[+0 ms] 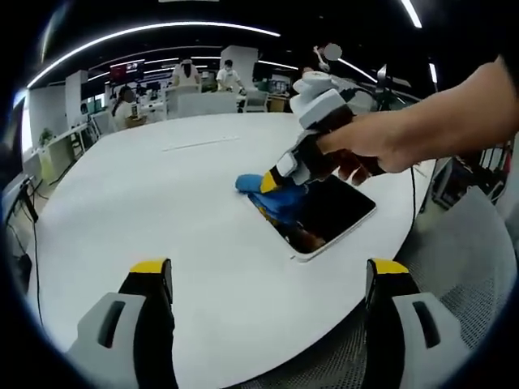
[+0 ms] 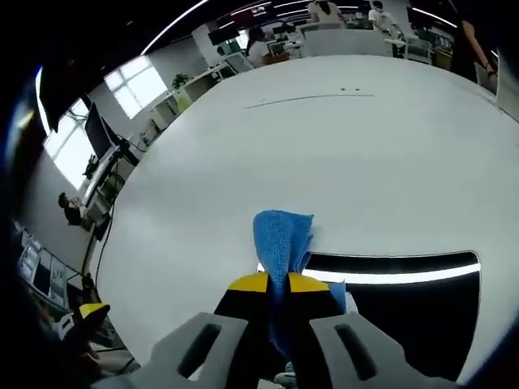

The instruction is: Wipe the mirror surface with the cleaning cloth until all visible marks leave the cleaned area.

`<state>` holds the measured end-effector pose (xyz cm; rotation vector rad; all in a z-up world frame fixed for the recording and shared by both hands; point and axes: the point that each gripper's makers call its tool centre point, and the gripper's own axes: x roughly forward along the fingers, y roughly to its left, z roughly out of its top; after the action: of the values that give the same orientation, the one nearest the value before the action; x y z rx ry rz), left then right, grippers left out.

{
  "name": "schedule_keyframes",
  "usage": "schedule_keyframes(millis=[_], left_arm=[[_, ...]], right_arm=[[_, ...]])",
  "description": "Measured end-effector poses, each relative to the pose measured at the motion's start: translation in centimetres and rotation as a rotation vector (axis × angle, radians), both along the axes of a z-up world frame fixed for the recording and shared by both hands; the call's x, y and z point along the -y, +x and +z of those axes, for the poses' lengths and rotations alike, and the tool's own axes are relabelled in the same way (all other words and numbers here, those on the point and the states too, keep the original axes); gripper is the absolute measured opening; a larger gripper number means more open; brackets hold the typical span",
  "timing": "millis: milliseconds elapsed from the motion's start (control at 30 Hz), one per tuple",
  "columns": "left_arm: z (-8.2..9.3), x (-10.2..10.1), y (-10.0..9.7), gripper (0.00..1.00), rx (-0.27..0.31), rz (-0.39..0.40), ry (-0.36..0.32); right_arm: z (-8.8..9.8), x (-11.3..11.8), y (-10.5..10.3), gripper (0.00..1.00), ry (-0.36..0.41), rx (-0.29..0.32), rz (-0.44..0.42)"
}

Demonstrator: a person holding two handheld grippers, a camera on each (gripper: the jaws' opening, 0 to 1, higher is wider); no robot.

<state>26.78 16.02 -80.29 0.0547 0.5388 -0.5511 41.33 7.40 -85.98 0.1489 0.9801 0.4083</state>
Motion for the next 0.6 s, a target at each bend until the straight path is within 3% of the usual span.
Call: schedule_keyframes(millis=[233,333,433,600], left_arm=[[-0.1,0.2,-0.1,0.98,-0.003,-0.016,0.013],[0.4,0.1,0.2,0.99,0.031,-0.016,0.031],[0.0,0.0,0.1,0.99,0.002,-0.006,0.011],[0.1,0.0,0.1,0.99,0.01,-0.007,0.024]], right_arm=[[0.0,-0.1,-0.1,0.01,-0.02,0.014,0.034],[0.0,0.1,-0.3,0.01,-0.025,0.017,0.043],[-0.1,0.3,-0.3,0.01,-0.029,0.013,0.033],[0.0,0.3,-1.0,0.01,-0.028,0.006,0.037]])
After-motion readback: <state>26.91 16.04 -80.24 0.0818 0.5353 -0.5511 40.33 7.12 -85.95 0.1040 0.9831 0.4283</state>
